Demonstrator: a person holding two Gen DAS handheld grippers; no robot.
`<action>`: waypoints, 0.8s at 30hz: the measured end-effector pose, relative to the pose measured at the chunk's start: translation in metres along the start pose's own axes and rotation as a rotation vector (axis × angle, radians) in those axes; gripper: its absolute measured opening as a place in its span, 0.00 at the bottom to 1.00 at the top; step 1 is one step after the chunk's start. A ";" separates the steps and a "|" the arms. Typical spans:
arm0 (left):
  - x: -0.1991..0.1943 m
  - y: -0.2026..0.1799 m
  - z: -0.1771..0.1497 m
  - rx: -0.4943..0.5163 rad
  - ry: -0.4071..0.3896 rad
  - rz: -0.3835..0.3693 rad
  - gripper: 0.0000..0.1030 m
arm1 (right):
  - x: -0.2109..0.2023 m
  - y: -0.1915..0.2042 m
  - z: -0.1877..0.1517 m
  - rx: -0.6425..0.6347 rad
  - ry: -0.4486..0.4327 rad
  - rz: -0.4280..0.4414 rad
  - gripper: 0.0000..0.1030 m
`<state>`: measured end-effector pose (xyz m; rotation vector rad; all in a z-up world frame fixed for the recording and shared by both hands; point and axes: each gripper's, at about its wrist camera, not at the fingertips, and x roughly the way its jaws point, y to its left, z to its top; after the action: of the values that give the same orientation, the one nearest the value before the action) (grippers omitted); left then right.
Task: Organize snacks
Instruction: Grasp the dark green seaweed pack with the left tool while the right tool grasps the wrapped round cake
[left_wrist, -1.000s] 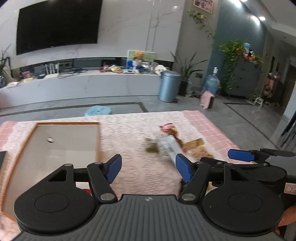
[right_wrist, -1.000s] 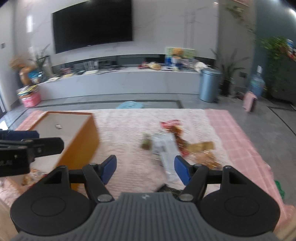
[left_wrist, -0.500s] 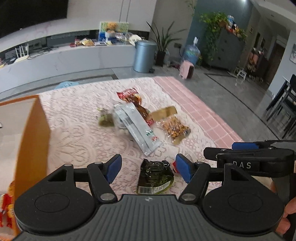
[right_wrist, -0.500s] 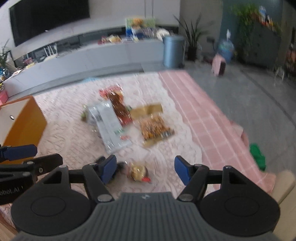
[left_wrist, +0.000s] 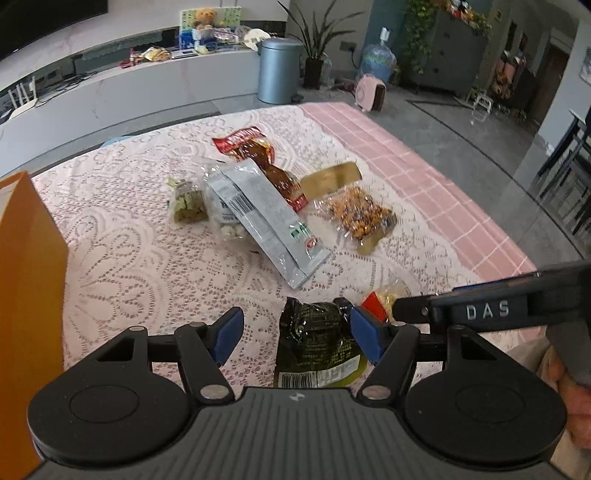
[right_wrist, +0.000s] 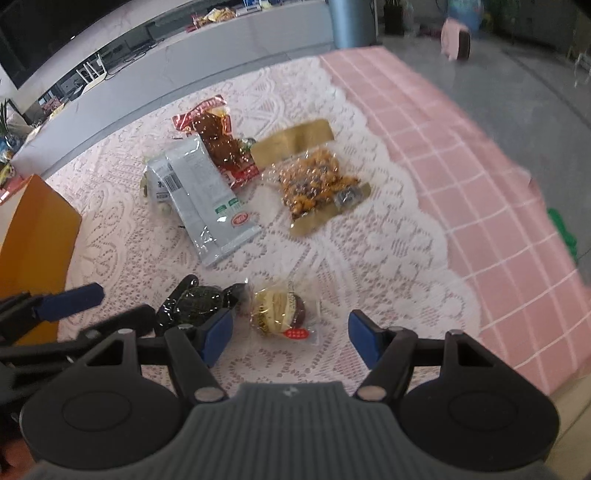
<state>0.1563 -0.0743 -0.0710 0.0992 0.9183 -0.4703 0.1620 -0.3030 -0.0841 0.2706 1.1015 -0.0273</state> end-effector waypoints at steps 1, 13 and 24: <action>0.002 -0.001 -0.001 0.006 0.003 0.002 0.74 | 0.003 0.000 0.001 0.004 0.007 0.004 0.64; 0.033 0.001 -0.006 0.039 0.080 -0.007 0.74 | 0.026 0.010 0.007 -0.035 0.077 -0.023 0.53; 0.059 -0.008 -0.004 0.105 0.099 -0.052 0.75 | 0.032 0.012 0.007 -0.041 0.092 -0.035 0.44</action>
<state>0.1801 -0.1010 -0.1190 0.1959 0.9954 -0.5655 0.1843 -0.2897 -0.1068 0.2174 1.1972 -0.0237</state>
